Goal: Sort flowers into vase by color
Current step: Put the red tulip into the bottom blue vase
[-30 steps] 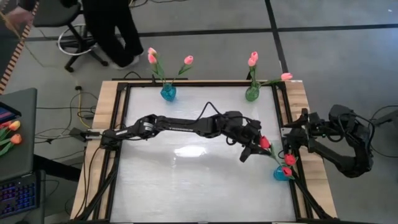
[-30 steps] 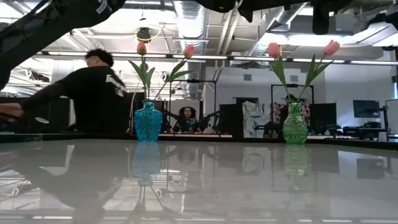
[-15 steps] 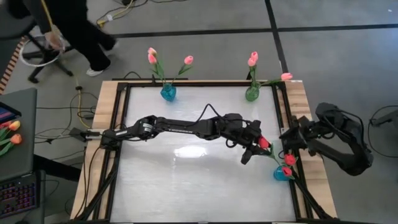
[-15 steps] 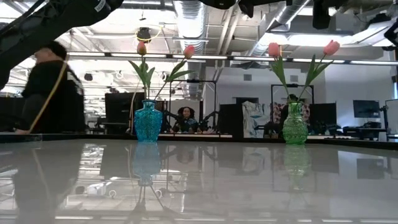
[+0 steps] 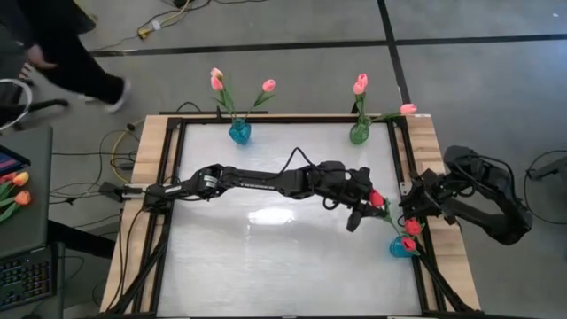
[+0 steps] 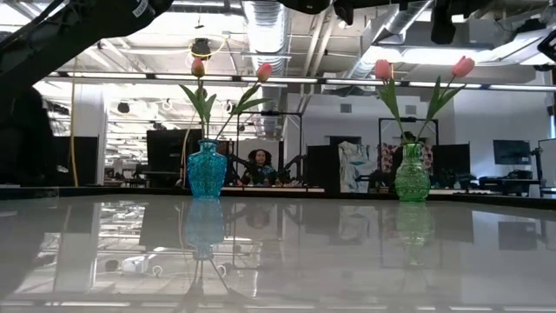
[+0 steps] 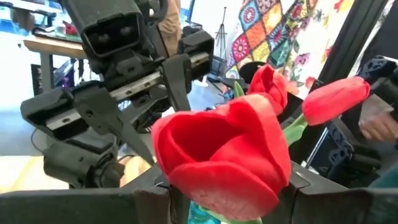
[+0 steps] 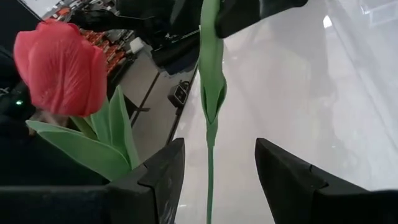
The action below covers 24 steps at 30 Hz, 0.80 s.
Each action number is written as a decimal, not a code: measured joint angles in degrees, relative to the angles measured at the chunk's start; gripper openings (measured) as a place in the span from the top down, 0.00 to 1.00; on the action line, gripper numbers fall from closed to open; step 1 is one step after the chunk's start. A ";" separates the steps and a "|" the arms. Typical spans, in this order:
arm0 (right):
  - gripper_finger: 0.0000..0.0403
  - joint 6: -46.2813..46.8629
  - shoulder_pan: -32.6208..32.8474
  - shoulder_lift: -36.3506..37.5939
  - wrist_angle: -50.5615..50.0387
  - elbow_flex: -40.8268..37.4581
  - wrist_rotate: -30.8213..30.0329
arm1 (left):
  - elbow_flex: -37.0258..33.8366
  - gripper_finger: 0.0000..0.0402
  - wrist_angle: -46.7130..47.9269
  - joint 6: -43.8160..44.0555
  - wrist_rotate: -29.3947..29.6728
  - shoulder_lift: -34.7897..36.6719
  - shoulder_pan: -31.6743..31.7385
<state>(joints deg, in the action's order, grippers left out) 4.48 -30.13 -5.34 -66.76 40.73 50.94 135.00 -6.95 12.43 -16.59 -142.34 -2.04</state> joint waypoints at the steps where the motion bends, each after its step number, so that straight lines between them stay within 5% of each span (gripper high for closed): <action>1: 0.45 -0.24 0.00 0.00 0.00 0.00 -0.41 | 0.00 0.68 -0.39 0.00 0.11 0.00 0.00; 13: 0.45 -1.69 0.00 -0.01 3.22 -2.23 -4.30 | 0.00 0.68 -0.66 0.08 0.80 -0.02 0.00; 24: 0.39 -0.19 0.18 -1.06 8.67 -6.02 4.23 | 0.00 0.68 -0.51 0.15 1.01 -0.04 0.23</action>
<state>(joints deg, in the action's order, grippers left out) 4.29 -29.95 -6.41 -58.09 34.71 55.17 135.00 -7.46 12.58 -15.58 -142.39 -1.81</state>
